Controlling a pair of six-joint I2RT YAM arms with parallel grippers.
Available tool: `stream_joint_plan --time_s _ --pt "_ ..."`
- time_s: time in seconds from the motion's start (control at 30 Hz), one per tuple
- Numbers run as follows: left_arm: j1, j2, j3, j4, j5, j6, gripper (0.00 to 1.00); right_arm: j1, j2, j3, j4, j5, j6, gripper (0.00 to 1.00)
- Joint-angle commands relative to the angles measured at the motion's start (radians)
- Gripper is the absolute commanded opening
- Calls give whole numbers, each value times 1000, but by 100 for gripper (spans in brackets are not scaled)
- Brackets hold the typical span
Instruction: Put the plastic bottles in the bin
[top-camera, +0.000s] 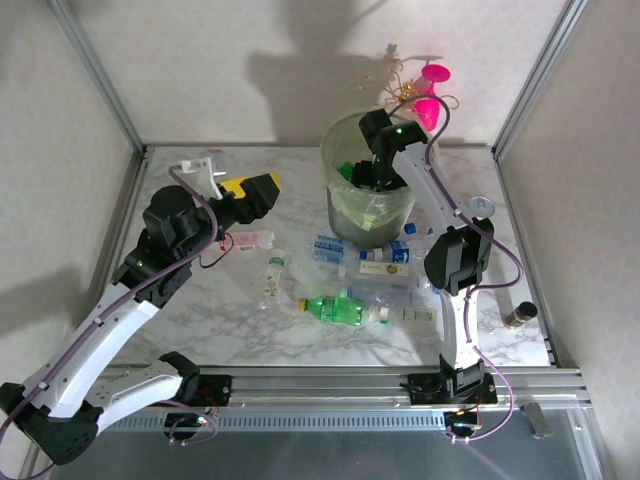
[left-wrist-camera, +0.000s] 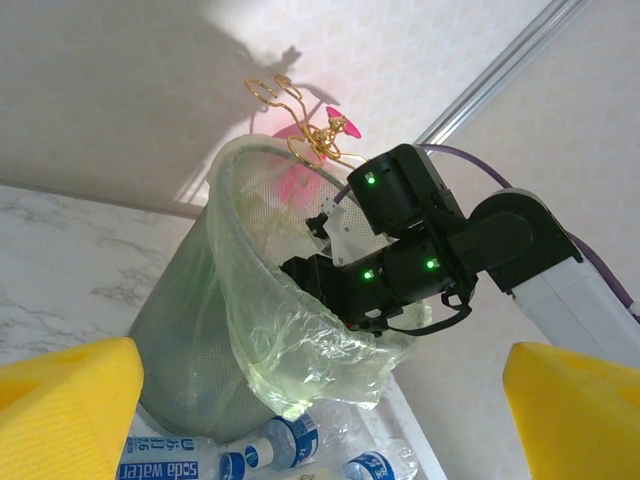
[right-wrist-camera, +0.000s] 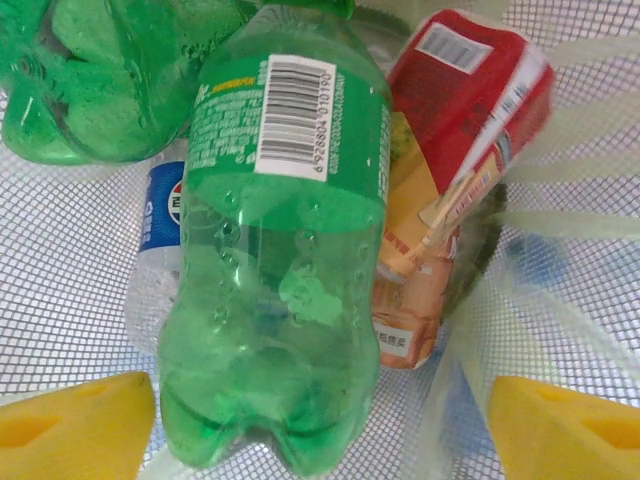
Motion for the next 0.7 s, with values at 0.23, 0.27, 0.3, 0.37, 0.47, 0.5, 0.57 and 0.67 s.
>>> stream_joint_plan --time_s 0.23,0.27,0.3,0.37,0.47,0.5,0.57,0.67 --pt "10 6 39 12 -2 4 93 4 -137 59 32 53 14 93" --pt "11 11 48 8 -4 2 93 4 -158 56 41 58 16 94" --pt "11 17 57 5 -5 -1 93 4 -186 52 52 60 11 94" --pt "11 28 73 3 -4 -10 93 3 -245 26 84 73 3 97" --pt "11 46 99 -26 -44 -29 93 -2 -354 -43 150 52 -10 99" --pt "11 51 108 -44 -68 -33 93 -3 -398 -70 178 65 -5 99" --pt "10 55 117 -92 -120 -35 92 -5 -509 -156 262 65 -17 99" --pt "12 43 98 -136 -173 -42 92 -37 -656 -292 383 20 -25 99"
